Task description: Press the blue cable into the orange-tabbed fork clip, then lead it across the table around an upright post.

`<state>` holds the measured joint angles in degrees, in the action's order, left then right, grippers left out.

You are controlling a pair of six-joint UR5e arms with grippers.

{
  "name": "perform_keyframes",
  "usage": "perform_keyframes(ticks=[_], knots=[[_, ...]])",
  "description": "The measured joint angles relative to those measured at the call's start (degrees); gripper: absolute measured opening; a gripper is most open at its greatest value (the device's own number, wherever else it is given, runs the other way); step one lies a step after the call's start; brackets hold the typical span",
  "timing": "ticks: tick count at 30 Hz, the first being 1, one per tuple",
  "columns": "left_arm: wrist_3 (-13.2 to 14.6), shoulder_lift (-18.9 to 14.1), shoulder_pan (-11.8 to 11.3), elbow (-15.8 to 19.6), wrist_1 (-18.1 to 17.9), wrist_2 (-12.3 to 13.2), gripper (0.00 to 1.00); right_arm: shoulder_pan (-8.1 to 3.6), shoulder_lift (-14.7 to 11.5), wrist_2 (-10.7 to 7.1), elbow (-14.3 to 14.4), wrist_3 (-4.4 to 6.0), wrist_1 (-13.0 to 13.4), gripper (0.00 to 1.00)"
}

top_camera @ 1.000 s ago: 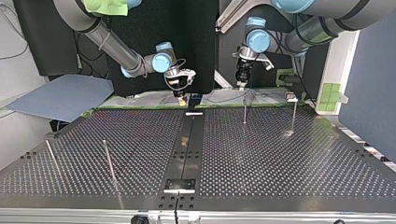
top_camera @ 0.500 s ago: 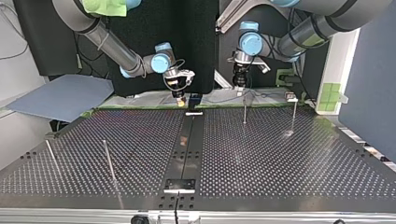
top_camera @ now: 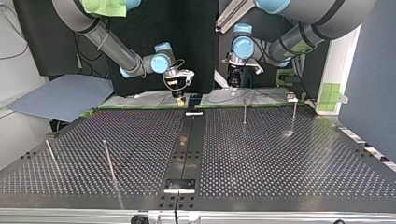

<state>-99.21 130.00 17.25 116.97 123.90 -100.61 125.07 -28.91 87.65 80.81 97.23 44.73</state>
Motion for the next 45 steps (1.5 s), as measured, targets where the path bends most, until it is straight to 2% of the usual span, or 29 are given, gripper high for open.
perform_keyframes(ticks=[5,14,20,31,39,45], knots=[[-0.52,1.89,0.46,-2.47,1.24,-2.18,1.0,0.1,0.02,-0.01,0.01,-0.02,-0.05,0.0],[0.06,2.29,0.52,-7.09,3.25,-6.1,1.0,0.13,0.02,-0.1,0.01,-0.08,-0.06,0.0],[1.98,2.3,0.52,-9.51,4.45,-6.43,1.0,0.08,0.02,-0.16,0.02,-0.07,-0.07,0.0],[7.26,3.15,0.47,-10.17,7.17,-6.69,1.0,0.01,0.03,-0.18,0.01,-0.09,-0.2,0.0],[7.88,4.35,0.27,-10.28,7.3,-6.68,1.0,0.22,0.02,-0.18,0.01,-0.09,-0.24,0.0],[8.11,4.4,0.11,-10.37,6.45,-8.13,1.0,0.29,0.02,-0.19,0.02,-0.09,-0.24,0.0]])
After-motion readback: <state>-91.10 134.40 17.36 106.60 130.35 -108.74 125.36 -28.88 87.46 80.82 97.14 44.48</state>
